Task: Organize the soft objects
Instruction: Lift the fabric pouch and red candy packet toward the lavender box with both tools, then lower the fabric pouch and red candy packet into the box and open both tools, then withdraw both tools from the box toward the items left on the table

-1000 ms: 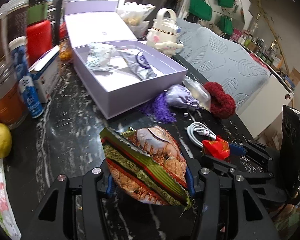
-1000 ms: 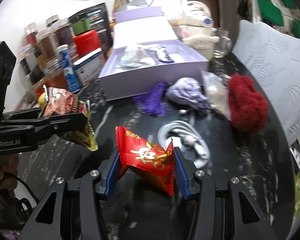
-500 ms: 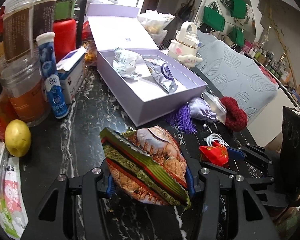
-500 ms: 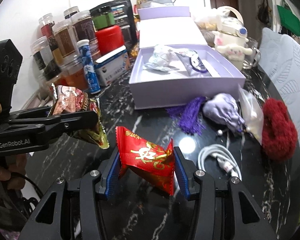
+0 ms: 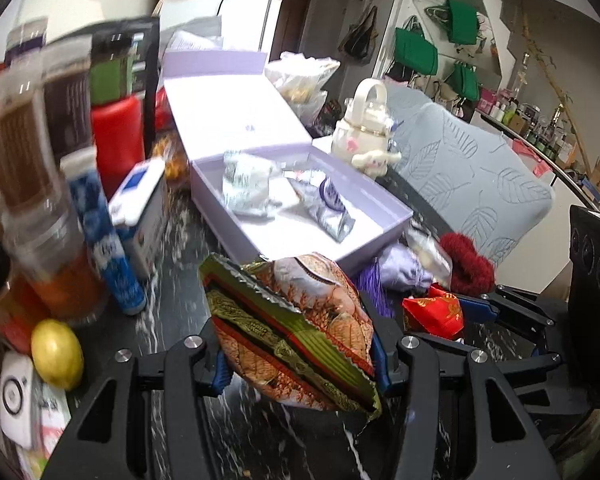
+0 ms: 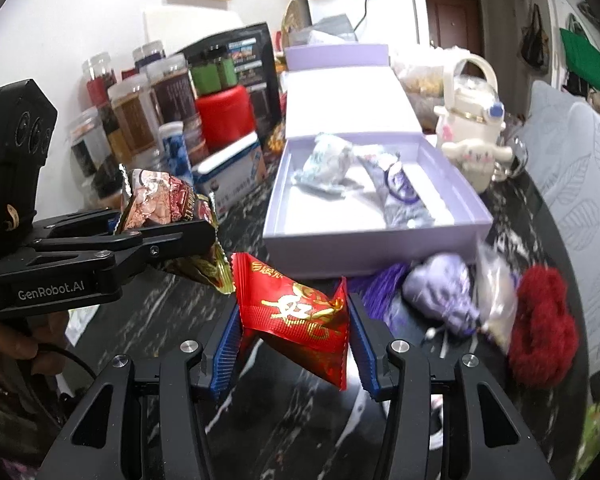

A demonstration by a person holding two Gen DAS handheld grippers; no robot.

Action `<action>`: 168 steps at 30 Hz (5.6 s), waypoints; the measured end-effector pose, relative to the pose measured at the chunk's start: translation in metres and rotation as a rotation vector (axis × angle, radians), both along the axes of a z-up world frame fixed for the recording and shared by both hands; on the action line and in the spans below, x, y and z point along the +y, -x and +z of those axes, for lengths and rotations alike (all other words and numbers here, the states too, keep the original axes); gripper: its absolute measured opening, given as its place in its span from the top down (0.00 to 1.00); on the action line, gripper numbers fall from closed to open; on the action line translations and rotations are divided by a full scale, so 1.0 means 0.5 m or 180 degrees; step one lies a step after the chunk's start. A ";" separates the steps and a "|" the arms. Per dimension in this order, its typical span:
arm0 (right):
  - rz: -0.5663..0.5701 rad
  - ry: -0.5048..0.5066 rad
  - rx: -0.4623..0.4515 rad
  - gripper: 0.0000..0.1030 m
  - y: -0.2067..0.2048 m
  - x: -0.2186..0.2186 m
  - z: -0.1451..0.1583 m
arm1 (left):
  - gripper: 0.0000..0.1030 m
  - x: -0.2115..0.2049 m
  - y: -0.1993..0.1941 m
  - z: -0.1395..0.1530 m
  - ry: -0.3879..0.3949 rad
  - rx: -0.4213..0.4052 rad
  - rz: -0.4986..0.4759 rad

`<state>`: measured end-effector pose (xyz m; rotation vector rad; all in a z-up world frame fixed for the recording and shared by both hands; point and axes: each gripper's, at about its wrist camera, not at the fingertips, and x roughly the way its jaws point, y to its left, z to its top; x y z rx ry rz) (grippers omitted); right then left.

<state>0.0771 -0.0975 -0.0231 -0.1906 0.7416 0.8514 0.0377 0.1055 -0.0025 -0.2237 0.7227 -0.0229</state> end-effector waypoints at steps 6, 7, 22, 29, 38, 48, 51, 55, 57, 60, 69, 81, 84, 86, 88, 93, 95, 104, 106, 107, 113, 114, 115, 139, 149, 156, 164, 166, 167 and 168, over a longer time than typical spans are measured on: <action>0.0005 -0.0059 -0.0139 0.52 -0.043 0.003 0.055 | 0.50 0.006 -0.028 0.044 -0.0048 -0.0194 -0.0021; -0.0003 -0.0068 -0.0157 0.52 -0.048 0.004 0.062 | 0.50 0.007 -0.032 0.050 -0.0054 -0.0224 -0.0017; -0.0004 -0.0302 -0.0564 0.52 -0.139 0.018 0.177 | 0.50 0.031 -0.143 0.159 -0.0222 -0.0602 -0.0005; -0.0054 -0.0419 -0.0716 0.52 -0.199 0.032 0.219 | 0.50 0.033 -0.207 0.196 -0.0266 -0.0767 -0.0087; -0.0085 -0.0546 -0.0606 0.52 -0.298 0.055 0.226 | 0.50 0.031 -0.304 0.208 -0.0404 -0.0782 -0.0170; -0.0175 -0.0359 -0.0550 0.52 -0.368 0.081 0.190 | 0.50 0.042 -0.371 0.173 -0.0485 -0.0613 -0.0119; -0.0228 -0.0280 -0.0496 0.52 -0.383 0.083 0.173 | 0.50 0.045 -0.380 0.157 -0.0537 -0.0542 -0.0082; -0.0263 -0.0201 -0.0403 0.52 -0.400 0.088 0.151 | 0.50 0.055 -0.397 0.135 -0.0548 -0.0431 -0.0043; -0.0271 -0.0148 -0.0378 0.52 -0.405 0.094 0.141 | 0.50 0.060 -0.409 0.122 -0.0544 -0.0362 -0.0049; -0.0271 -0.0086 -0.0329 0.51 -0.413 0.100 0.127 | 0.50 0.069 -0.427 0.102 -0.0515 -0.0232 -0.0049; -0.0308 0.0133 -0.0210 0.50 -0.435 0.118 0.088 | 0.50 0.073 -0.469 0.048 -0.0554 0.0118 -0.0110; -0.0393 0.0289 -0.0061 0.48 -0.460 0.124 0.056 | 0.49 0.068 -0.500 -0.018 -0.0717 0.0527 -0.0082; -0.0401 0.0332 -0.0075 0.47 -0.459 0.126 0.054 | 0.47 0.068 -0.500 -0.020 -0.0707 0.0587 -0.0091; -0.0405 0.0340 -0.0056 0.46 -0.461 0.125 0.052 | 0.35 0.065 -0.500 -0.018 -0.0753 0.0629 -0.0074; -0.0426 0.0354 -0.0046 0.43 -0.463 0.125 0.052 | 0.22 0.063 -0.503 -0.019 -0.0854 0.0640 -0.0003; -0.0470 0.0362 -0.0108 0.36 -0.461 0.119 0.060 | 0.22 0.065 -0.499 -0.014 -0.0844 0.0626 0.0035; -0.0480 0.0341 -0.0110 0.36 -0.461 0.116 0.064 | 0.22 0.066 -0.497 -0.011 -0.0813 0.0626 0.0042; -0.0479 0.0273 -0.0192 0.36 -0.445 0.109 0.084 | 0.22 0.060 -0.480 0.022 -0.0818 0.0469 0.0055; -0.0472 0.0255 -0.0226 0.36 -0.440 0.107 0.092 | 0.22 0.060 -0.475 0.031 -0.0816 0.0435 0.0065; -0.0471 0.0240 -0.0253 0.36 -0.435 0.105 0.098 | 0.22 0.060 -0.471 0.037 -0.0814 0.0413 0.0071; -0.0474 0.0137 -0.0394 0.36 -0.408 0.090 0.132 | 0.22 0.054 -0.443 0.076 -0.0787 0.0248 0.0060; -0.0481 0.0114 -0.0416 0.36 -0.403 0.087 0.138 | 0.22 0.053 -0.439 0.082 -0.0778 0.0224 0.0064; -0.0488 0.0099 -0.0418 0.36 -0.399 0.086 0.141 | 0.22 0.053 -0.435 0.088 -0.0771 0.0208 0.0076; -0.0590 -0.0043 -0.0642 0.36 -0.195 -0.027 0.225 | 0.22 -0.055 -0.232 0.194 -0.0790 -0.0203 -0.0049; -0.0729 -0.0023 -0.0760 0.36 -0.089 -0.080 0.238 | 0.22 -0.096 -0.133 0.214 -0.0774 -0.0328 -0.0191; -0.0836 0.0034 -0.0652 0.36 -0.037 -0.110 0.207 | 0.22 -0.116 -0.084 0.192 -0.0636 -0.0369 -0.0362; -0.0998 0.0050 -0.0439 0.35 -0.007 -0.149 0.151 | 0.22 -0.130 -0.060 0.141 -0.0500 -0.0212 -0.0387; -0.1022 0.0067 -0.0401 0.35 0.001 -0.156 0.136 | 0.22 -0.132 -0.052 0.127 -0.0449 -0.0184 -0.0375; -0.1032 0.0073 -0.0372 0.35 0.005 -0.160 0.125 | 0.22 -0.132 -0.049 0.120 -0.0431 -0.0174 -0.0371; -0.1039 0.0076 -0.0355 0.35 0.008 -0.164 0.118 | 0.22 -0.134 -0.046 0.114 -0.0424 -0.0158 -0.0371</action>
